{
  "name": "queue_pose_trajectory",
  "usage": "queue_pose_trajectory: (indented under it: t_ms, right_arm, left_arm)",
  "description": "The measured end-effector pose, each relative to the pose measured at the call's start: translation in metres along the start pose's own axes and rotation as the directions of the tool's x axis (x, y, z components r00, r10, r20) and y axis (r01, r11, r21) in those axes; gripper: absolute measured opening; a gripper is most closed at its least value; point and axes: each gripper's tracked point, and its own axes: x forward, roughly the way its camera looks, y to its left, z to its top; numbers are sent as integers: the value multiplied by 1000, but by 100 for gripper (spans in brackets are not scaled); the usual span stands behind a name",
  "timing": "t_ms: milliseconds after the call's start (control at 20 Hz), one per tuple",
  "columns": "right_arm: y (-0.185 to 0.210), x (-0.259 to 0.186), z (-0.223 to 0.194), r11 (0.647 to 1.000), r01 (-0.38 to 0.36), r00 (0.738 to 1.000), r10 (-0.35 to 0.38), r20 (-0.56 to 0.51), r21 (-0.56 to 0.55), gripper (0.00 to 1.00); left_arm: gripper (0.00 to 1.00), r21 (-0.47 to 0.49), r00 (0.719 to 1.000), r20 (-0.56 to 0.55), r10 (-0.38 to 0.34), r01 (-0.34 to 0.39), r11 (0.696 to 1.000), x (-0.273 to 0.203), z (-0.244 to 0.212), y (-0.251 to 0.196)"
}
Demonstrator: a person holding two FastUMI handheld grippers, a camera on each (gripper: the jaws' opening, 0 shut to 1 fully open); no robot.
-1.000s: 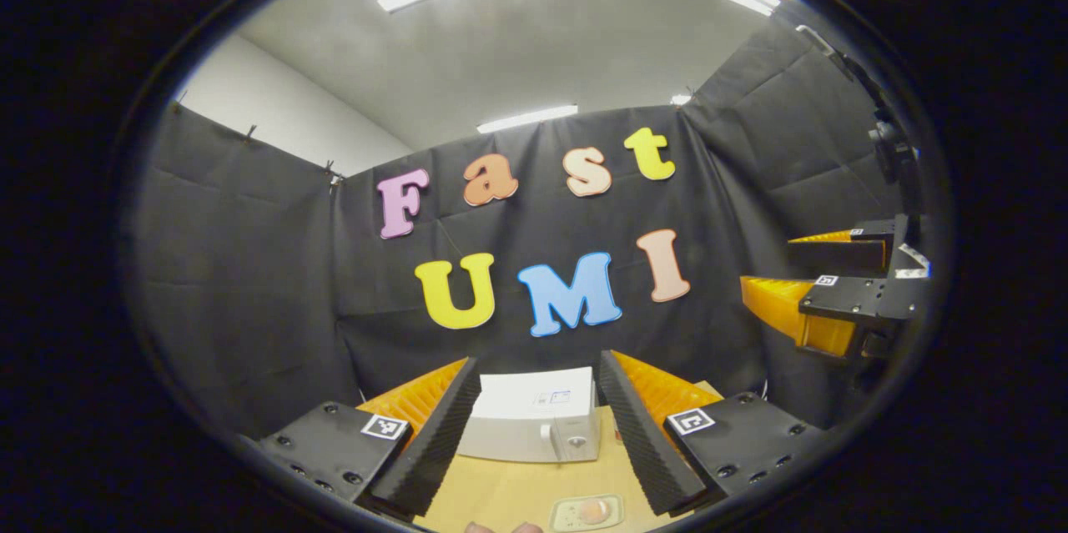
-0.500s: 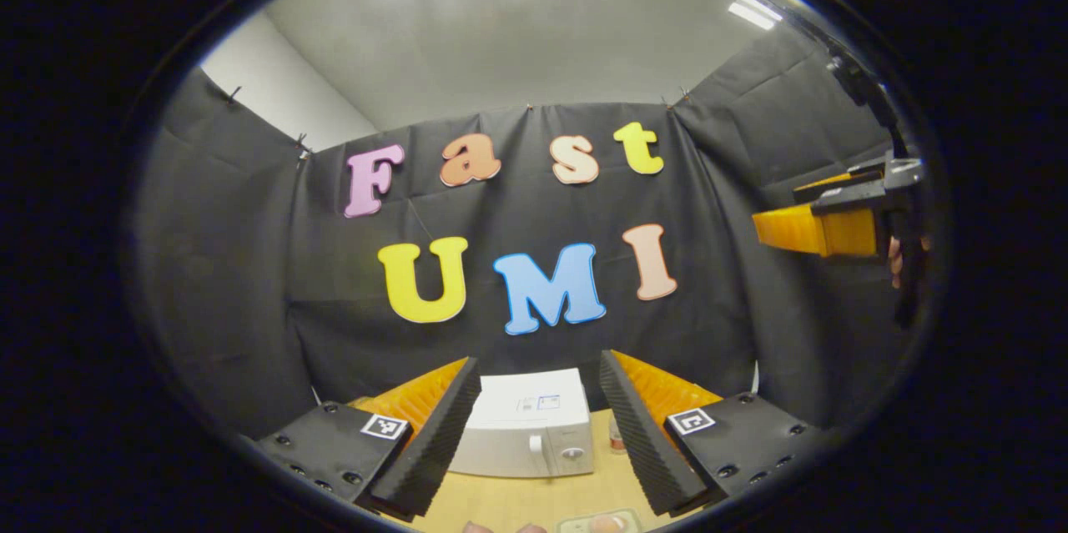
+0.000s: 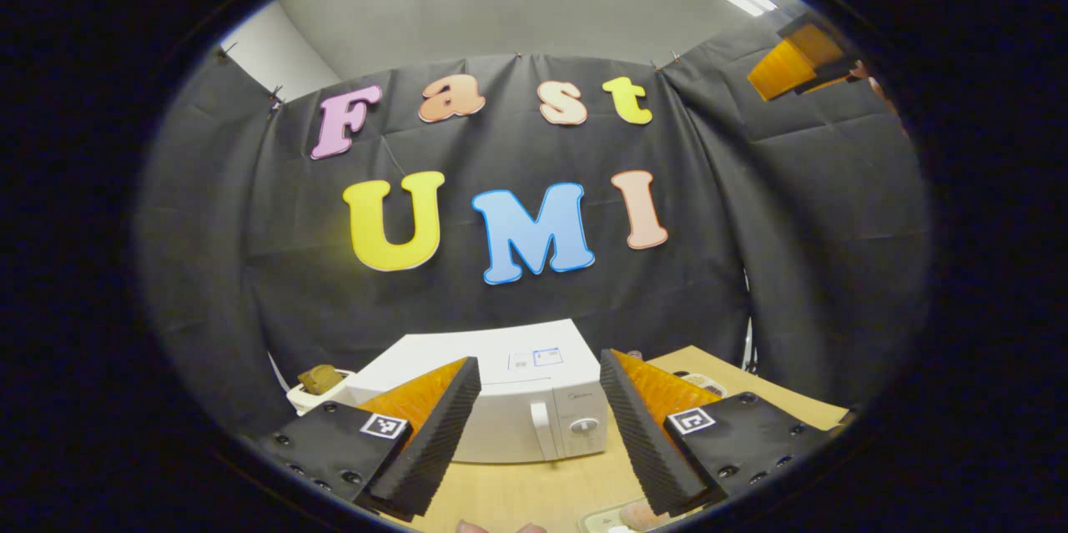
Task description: Open the microwave oven with the left hand, put the food in, and close the microwave oven.
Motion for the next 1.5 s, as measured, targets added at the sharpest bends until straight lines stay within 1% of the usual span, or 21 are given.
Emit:
queue_pose_trajectory:
  t_ms: [150,350,400,450,500,550,600,650,750,800,850,900,1000,1100,1150,1200,1300,1350,1400,1450,1500]
  right_arm:
    - [13,3,1,999,16,1000,-17,-17,-29,96]
    - [15,5,1,994,59,998,-62,-30,-87,96]
    - [16,5,-1,994,65,997,-68,-38,-90,96]
    - [17,5,-2,993,72,996,-76,-47,-94,96]
    - [17,6,-4,992,76,995,-82,-57,-98,96]
    - [18,7,-6,992,78,994,-85,-65,-101,96]
    - [19,7,-6,992,79,994,-87,-72,-103,96]
    - [20,8,-9,991,80,993,-89,-79,-108,96]
    - [20,9,-12,988,85,991,-97,-90,-130,96]
    - [21,9,-14,986,86,990,-100,-96,-140,96]
    - [21,10,-16,986,85,990,-100,-100,-144,96]
    - [22,10,-17,986,85,989,-101,-104,-146,96]
    - [22,10,-20,986,83,988,-100,-115,-144,96]
    - [21,10,-23,987,84,987,-101,-121,-140,96]
    - [22,9,-23,988,82,988,-98,-121,-134,96]
    - [25,8,-23,989,78,988,-93,-119,-130,96]
    - [26,7,-25,989,71,989,-87,-119,-131,96]
    - [26,6,-25,989,70,989,-85,-118,-132,96]
    - [26,5,-26,989,66,989,-82,-120,-131,96]
    - [26,5,-27,990,62,989,-78,-123,-128,96]
    - [26,3,-26,991,58,990,-74,-124,-123,96]
  left_arm:
    - [94,-14,998,-53,-26,26,1000,26,-47,6]
    - [98,-54,990,-126,-61,54,997,63,-106,6]
    - [95,-61,987,-143,-69,60,996,72,-119,5]
    - [100,-66,984,-161,-73,63,996,81,-132,5]
    - [100,-70,982,-173,-74,63,996,90,-142,5]
    - [98,-76,978,-192,-79,66,995,98,-155,4]
    - [98,-80,976,-201,-86,71,994,105,-164,2]
    - [100,-83,973,-213,-94,78,994,112,-175,-2]
    - [95,-65,967,-232,-104,91,994,126,-194,-7]
    - [98,-55,966,-239,-100,90,994,132,-200,-7]
    - [95,-53,965,-242,-100,90,995,136,-207,-8]
    - [95,-54,962,-255,-102,91,994,140,-214,-9]
    - [100,-65,957,-272,-99,84,994,149,-227,-11]
    - [96,-77,948,-304,-95,74,994,157,-245,-12]
    - [98,-77,942,-322,-93,72,994,160,-253,-13]
    - [99,-79,940,-328,-92,70,994,163,-257,-12]
    - [100,-81,941,-326,-94,71,994,166,-259,-12]
    - [98,-77,943,-318,-93,72,994,167,-257,-11]
    - [99,-72,945,-316,-87,67,995,169,-257,-9]
    - [96,-66,944,-322,-74,56,996,169,-261,-8]
    - [90,-72,941,-332,-72,51,996,170,-265,-7]
